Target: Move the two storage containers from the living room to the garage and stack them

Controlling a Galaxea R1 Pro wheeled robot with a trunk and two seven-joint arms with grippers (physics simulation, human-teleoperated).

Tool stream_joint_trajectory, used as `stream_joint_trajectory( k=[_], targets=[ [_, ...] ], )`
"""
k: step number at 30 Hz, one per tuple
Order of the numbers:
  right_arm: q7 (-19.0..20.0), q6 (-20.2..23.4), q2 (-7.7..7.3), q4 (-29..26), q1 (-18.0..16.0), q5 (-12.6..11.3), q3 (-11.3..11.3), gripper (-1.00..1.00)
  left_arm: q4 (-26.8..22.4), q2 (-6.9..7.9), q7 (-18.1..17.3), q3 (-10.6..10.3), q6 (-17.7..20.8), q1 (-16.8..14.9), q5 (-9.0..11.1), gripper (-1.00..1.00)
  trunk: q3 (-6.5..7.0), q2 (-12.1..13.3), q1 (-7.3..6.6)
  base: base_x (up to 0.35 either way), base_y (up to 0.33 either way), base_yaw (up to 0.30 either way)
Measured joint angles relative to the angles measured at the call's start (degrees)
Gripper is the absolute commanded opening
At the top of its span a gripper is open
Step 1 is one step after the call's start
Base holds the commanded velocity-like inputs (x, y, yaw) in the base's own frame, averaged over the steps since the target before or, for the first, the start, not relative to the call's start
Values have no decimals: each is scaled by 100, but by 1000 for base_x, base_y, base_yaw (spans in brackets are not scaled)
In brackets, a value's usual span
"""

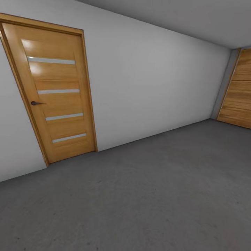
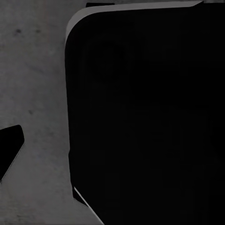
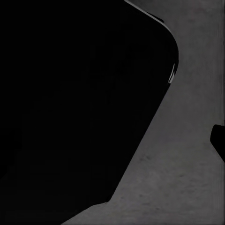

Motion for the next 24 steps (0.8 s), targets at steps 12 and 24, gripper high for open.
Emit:
stream_joint_trajectory(
  k=[12, 24],
  targets=[
    [0, 0, 3, 0, 0, 0, -1, 100, 0, 0, 0, 4, 0, 0, 0, 100, 0, 0, 0, 321, 0, 0],
    [-8, 0, 12, 0, 0, 2, 5, 100, 3, 3, 0, 6, 0, 0, 0, 100, 0, 0, 0, 321, 0, 0]
  ],
)
